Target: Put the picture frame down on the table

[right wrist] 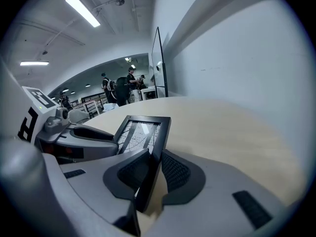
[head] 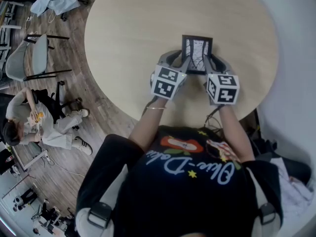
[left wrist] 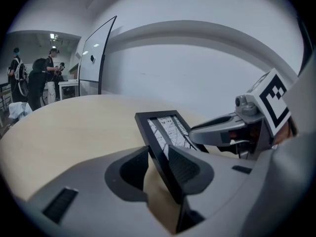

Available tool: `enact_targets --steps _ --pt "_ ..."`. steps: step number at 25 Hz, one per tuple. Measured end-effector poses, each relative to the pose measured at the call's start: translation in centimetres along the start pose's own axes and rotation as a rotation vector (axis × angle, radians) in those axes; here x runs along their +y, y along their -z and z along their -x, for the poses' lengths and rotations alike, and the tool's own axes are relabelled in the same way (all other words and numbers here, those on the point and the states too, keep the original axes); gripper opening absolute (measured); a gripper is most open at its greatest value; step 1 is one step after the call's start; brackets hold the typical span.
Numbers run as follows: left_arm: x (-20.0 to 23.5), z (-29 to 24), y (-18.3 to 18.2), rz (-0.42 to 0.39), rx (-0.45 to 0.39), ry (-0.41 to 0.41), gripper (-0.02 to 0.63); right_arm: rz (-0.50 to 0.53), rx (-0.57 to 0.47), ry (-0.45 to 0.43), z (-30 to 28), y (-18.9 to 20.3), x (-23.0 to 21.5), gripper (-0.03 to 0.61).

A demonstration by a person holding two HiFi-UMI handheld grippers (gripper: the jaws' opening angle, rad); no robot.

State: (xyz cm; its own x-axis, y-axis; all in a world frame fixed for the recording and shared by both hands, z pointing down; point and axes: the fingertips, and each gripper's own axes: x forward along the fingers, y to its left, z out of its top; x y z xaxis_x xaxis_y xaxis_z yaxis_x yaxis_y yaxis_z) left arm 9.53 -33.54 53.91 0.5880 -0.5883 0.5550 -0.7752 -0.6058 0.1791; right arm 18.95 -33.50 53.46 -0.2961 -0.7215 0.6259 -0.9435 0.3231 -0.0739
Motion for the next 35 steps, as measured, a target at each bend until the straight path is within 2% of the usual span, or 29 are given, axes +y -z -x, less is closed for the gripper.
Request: enact_targets --steps 8,19,30,35 --pt "0.3 -0.3 0.0 0.01 0.017 -0.01 0.107 0.051 0.029 0.017 -0.5 0.0 0.0 0.077" --pt "-0.3 -1.4 0.8 -0.017 0.063 -0.054 0.107 0.11 0.059 0.066 -0.9 1.0 -0.8 0.077" --pt "-0.3 -2.1 1.4 -0.051 0.107 -0.111 0.106 0.122 0.081 0.077 -1.2 1.2 -0.1 0.077" --pt "0.0 -2.1 1.4 -0.056 0.114 -0.113 0.107 0.126 0.072 0.077 -1.4 1.0 0.0 0.077"
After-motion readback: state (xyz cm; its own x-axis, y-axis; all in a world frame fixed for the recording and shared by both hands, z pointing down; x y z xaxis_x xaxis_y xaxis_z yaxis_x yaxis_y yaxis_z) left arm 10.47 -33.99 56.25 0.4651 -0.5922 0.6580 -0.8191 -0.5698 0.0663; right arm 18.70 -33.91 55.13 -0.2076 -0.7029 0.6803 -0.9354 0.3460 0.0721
